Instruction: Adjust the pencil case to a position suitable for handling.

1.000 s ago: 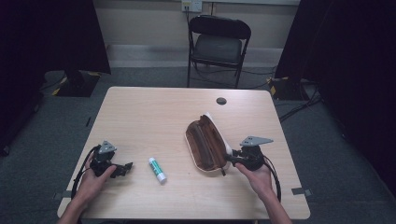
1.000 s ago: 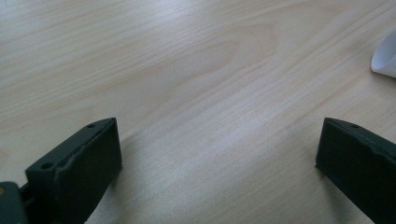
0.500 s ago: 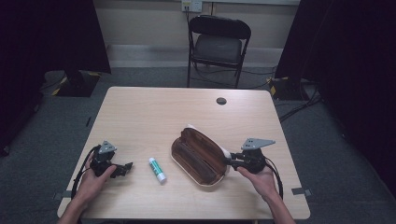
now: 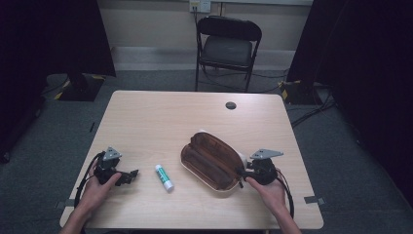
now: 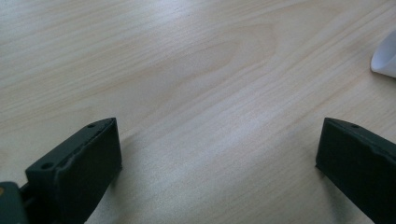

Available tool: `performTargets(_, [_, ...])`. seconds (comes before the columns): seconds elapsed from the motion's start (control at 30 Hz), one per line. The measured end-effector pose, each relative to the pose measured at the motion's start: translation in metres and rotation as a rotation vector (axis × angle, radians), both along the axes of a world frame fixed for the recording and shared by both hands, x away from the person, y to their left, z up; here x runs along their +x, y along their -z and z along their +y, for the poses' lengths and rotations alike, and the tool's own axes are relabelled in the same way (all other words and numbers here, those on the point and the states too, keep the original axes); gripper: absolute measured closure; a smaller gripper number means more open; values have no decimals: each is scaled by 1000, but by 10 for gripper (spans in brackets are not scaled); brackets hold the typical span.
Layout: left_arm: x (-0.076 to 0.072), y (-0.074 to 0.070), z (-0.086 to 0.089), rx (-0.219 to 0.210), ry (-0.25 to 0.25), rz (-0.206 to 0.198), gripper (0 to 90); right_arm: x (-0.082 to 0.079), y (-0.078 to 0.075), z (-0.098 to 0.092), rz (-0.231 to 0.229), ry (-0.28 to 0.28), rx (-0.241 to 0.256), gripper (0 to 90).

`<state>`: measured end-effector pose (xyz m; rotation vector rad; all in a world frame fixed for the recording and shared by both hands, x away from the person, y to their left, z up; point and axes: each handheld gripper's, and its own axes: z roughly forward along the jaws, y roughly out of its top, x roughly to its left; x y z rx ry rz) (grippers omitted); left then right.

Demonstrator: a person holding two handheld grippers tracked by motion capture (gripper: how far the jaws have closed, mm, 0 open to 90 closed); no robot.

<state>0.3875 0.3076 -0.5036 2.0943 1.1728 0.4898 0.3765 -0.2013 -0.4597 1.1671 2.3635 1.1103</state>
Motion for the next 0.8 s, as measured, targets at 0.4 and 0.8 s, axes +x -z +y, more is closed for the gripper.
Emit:
performTargets(0.4, [0,0,0,0,1,0,0,-15,1,6,-2,173,-48,634])
performTargets(0.8, [0,0,0,0,1,0,0,-4,0,-5,28,177,44,809])
